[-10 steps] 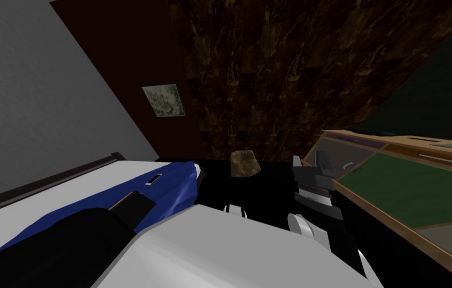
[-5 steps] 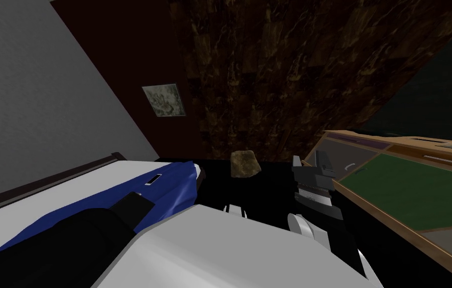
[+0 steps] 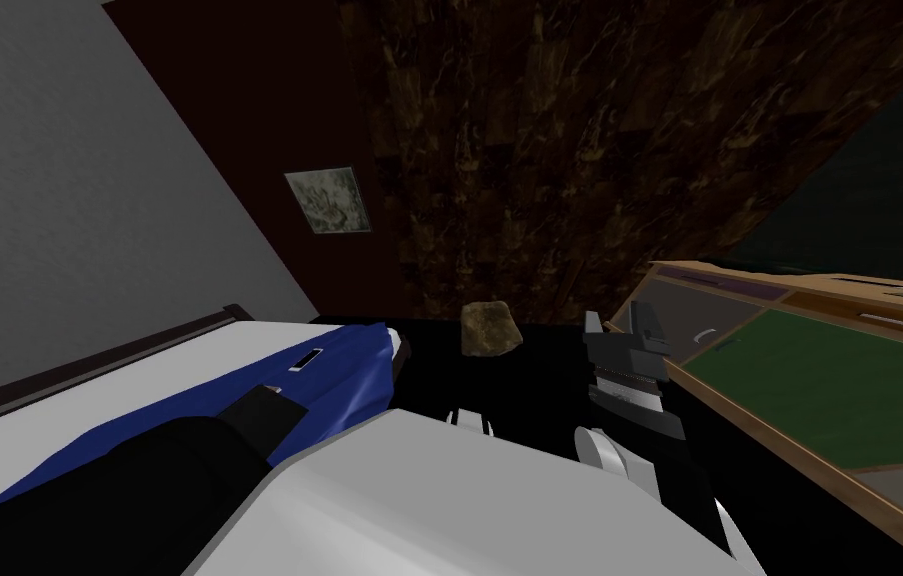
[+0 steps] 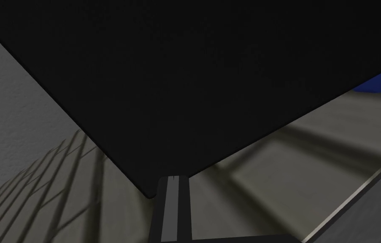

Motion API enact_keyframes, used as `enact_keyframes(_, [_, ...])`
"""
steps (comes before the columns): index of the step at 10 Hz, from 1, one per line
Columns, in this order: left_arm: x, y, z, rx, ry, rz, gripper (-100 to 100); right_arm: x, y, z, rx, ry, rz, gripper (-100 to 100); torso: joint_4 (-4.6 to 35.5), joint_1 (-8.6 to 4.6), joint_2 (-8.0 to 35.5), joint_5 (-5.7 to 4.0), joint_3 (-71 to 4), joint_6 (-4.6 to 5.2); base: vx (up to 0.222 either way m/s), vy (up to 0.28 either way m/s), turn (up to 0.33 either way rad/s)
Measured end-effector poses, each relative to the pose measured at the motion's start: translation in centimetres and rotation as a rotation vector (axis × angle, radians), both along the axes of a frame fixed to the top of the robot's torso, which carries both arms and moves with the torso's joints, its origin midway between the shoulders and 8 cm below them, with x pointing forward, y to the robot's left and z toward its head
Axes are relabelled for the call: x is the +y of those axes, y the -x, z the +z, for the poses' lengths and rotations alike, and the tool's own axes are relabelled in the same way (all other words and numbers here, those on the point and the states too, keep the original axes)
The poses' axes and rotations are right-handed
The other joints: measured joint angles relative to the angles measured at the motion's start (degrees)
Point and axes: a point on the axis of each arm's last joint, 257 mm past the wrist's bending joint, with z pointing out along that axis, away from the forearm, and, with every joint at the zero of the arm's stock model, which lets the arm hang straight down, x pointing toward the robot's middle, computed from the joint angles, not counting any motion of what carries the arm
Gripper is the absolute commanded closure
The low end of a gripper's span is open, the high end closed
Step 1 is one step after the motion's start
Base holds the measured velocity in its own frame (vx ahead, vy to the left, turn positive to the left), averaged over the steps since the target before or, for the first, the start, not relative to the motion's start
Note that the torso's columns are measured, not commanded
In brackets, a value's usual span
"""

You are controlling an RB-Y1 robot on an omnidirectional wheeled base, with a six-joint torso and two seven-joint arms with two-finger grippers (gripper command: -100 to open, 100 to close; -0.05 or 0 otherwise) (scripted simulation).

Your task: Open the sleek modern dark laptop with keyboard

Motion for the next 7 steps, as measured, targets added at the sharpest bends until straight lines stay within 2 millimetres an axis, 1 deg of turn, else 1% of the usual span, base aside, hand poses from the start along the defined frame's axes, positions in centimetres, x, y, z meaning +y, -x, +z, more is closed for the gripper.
enact_keyframes(1, [-0.1, 0.0, -0.3, -0.001, 0.018, 0.002, 100, 0.0, 0.0, 0.0, 0.000, 0.000, 0.000, 0, 0.01, 0.00, 0.04, 0.00, 0.02, 0.00, 0.000, 0.000, 0.000])
enact_keyframes(2, [-0.1, 0.1, -0.4, 0.000, 0.023, 0.003, -100, 0.0, 0.0, 0.0, 0.000, 0.000, 0.000, 0, 0.01, 0.00, 0.05, -0.01, 0.03, 0.00, -0.002, 0.010, 0.038])
enact_keyframes(7, [1.6, -0.7, 1.6, 0.204, 0.026, -0.117, -100, 0.0, 0.0, 0.0, 0.000, 0.000, 0.000, 0, 0.00, 0.00, 0.00, -0.01, -0.01, 0.00, -0.003, 0.019, 0.027])
